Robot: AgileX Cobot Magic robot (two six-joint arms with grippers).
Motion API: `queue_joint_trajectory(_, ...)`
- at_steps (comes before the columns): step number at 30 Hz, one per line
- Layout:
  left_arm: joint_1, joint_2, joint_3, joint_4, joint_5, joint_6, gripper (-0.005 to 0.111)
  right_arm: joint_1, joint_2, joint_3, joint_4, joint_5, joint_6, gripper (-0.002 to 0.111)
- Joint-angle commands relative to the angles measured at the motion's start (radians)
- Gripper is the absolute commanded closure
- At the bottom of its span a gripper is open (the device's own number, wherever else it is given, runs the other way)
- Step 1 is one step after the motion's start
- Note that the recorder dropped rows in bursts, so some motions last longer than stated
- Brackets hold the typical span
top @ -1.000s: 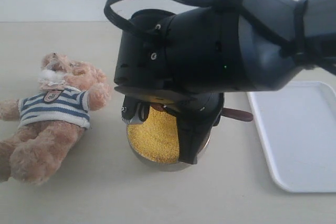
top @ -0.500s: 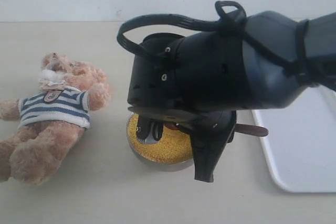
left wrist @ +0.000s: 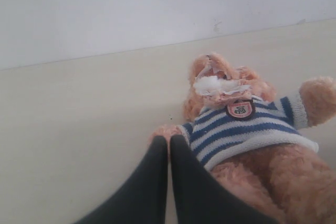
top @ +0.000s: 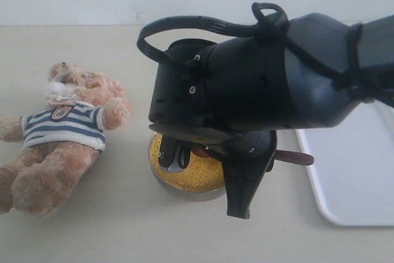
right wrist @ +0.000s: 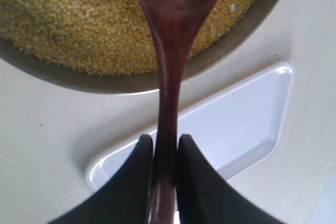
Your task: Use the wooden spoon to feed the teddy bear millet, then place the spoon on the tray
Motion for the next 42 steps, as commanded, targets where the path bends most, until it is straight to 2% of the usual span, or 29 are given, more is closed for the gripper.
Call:
queue_joint_trajectory(1,-0.004,-0.003,-0.004,0.001,0.000,-0.002,0.103,-0.002,-0.005,0.006,0.035,0.003,-0.014,0.109)
queue_joint_trajectory(30,-0.004,-0.003,-0.004,0.001,0.000,-0.002,0.103,-0.002,-0.005,0.006,0.118,0.003,-0.038,0.109)
queue_joint_trajectory(42,-0.004,-0.003,-0.004,0.001,0.000,-0.002,0.103,-0.002,-0.008,-0.070,0.178,0.003,-0.052,0.109)
